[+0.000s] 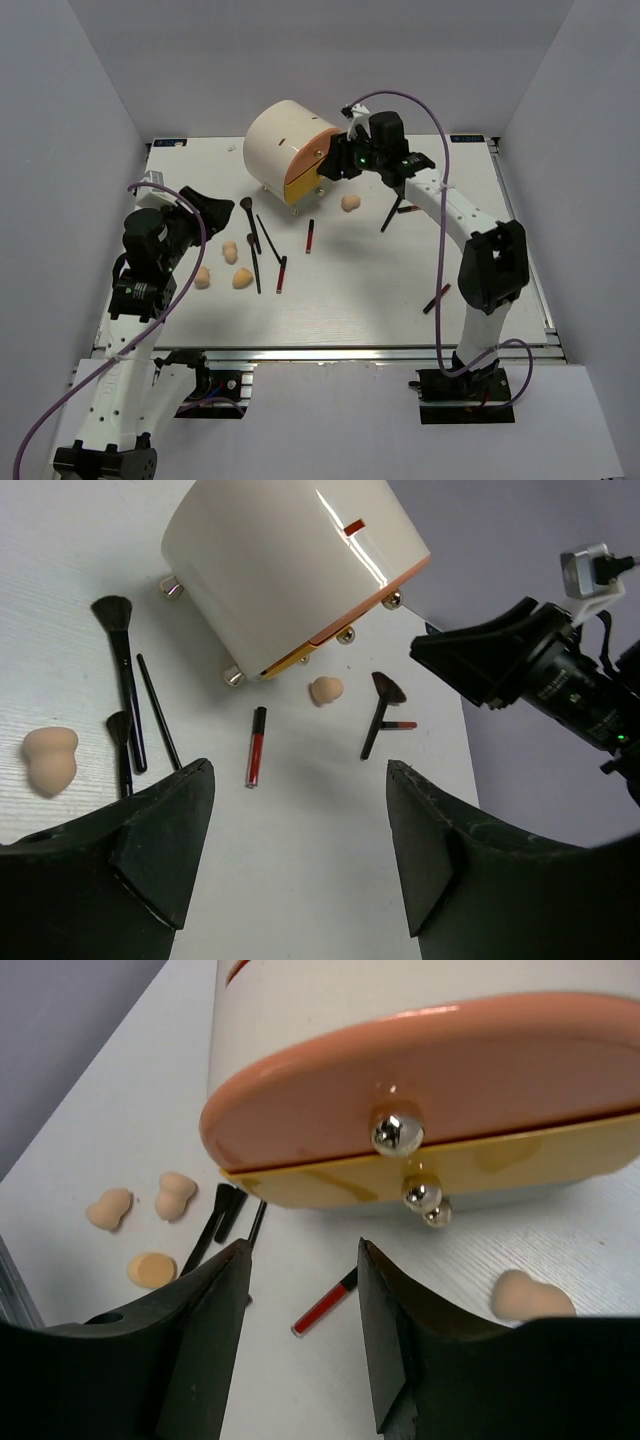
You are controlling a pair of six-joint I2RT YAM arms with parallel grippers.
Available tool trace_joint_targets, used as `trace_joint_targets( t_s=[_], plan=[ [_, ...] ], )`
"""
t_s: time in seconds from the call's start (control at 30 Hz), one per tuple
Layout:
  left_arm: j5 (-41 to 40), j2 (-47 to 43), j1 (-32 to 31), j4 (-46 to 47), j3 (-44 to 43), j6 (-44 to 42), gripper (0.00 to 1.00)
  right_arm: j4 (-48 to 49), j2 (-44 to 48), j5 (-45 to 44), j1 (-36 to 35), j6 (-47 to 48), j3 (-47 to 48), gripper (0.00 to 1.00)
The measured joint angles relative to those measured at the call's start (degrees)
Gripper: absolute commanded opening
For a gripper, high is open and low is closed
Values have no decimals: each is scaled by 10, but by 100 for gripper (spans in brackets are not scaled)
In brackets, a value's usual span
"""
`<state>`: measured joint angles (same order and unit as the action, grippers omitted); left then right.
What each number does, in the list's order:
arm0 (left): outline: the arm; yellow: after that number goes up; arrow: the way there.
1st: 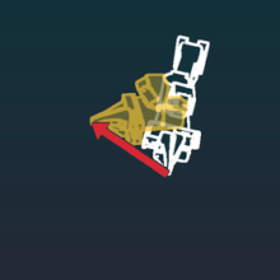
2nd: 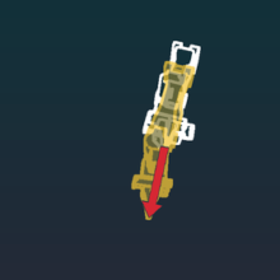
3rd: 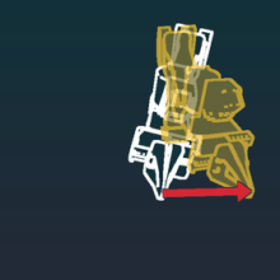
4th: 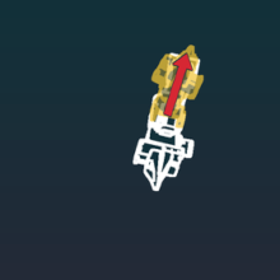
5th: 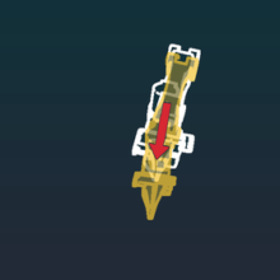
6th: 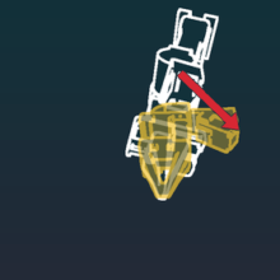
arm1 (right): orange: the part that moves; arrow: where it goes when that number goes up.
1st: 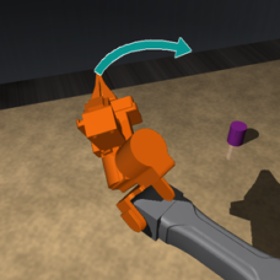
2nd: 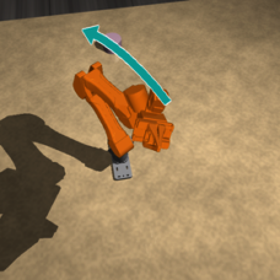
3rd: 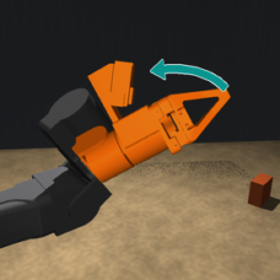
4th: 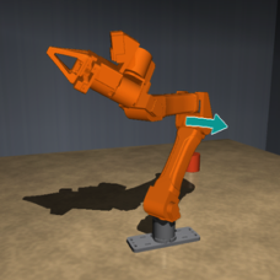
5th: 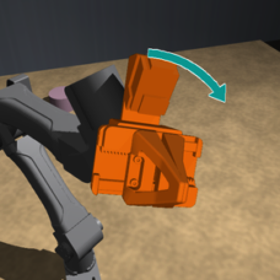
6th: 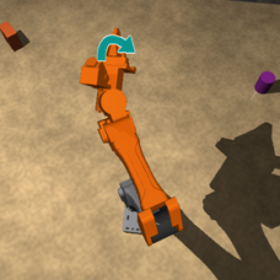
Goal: Organize the makeup
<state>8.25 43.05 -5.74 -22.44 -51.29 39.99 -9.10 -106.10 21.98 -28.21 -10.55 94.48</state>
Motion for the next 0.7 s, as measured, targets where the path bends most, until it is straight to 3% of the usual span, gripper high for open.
trace_joint_targets(
  t_s=[0.5, 0.7],
  plan=[
    [9, 1, 0, -1, 14, 26, 79, 25, -85, -37, -3, -43, 70, 52],
    [13, 6, 0, -1, 21, 28, 79, 44, -115, -38, -3, -37, 112, 47]
  ],
)
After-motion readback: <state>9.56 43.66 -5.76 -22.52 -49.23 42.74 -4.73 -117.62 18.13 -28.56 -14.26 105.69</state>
